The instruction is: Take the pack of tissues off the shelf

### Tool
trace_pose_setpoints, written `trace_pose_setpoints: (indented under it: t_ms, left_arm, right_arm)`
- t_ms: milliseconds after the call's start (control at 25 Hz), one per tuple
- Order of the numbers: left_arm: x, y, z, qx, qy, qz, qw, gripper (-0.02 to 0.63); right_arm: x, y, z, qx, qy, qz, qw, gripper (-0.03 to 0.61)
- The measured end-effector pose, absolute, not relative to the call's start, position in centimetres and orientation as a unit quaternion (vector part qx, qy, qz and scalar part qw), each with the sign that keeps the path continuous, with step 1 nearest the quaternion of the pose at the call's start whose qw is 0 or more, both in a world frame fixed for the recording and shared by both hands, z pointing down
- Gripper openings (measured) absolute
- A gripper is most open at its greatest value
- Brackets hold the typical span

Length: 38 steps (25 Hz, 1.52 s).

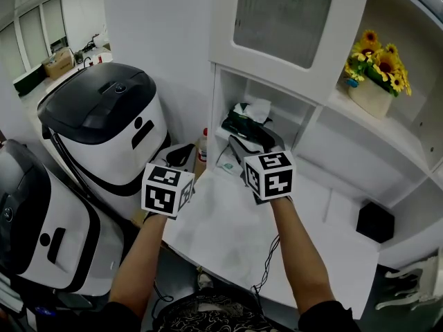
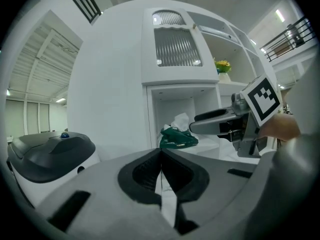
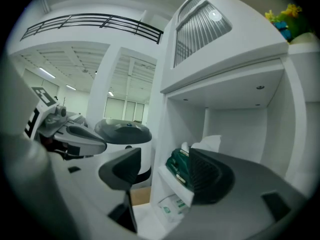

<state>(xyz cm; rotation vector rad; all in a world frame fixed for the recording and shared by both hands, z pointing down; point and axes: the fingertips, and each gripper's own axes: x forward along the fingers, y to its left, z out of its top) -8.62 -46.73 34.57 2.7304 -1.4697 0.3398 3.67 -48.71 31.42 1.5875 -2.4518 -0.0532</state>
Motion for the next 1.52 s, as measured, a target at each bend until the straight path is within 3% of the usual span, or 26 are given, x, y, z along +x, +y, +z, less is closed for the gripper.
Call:
trace_pose_setpoints:
  t_ms: [1360, 1520]
  left_arm:
    - [-6.7, -52.1, 37.7, 0.878, -0.460, 0.130, 0.028, 0.009]
    - [-6.6, -52.1, 38.3, 0.878, -0.458, 0.136, 0.031, 0.009]
  right_arm:
    - [5.9, -58.2, 37.5, 0.550, -0.813, 0.009, 0.193, 0.281]
    - [6.3, -58.4, 37.9, 0.558, -0.806, 0.010, 0.196, 0.211]
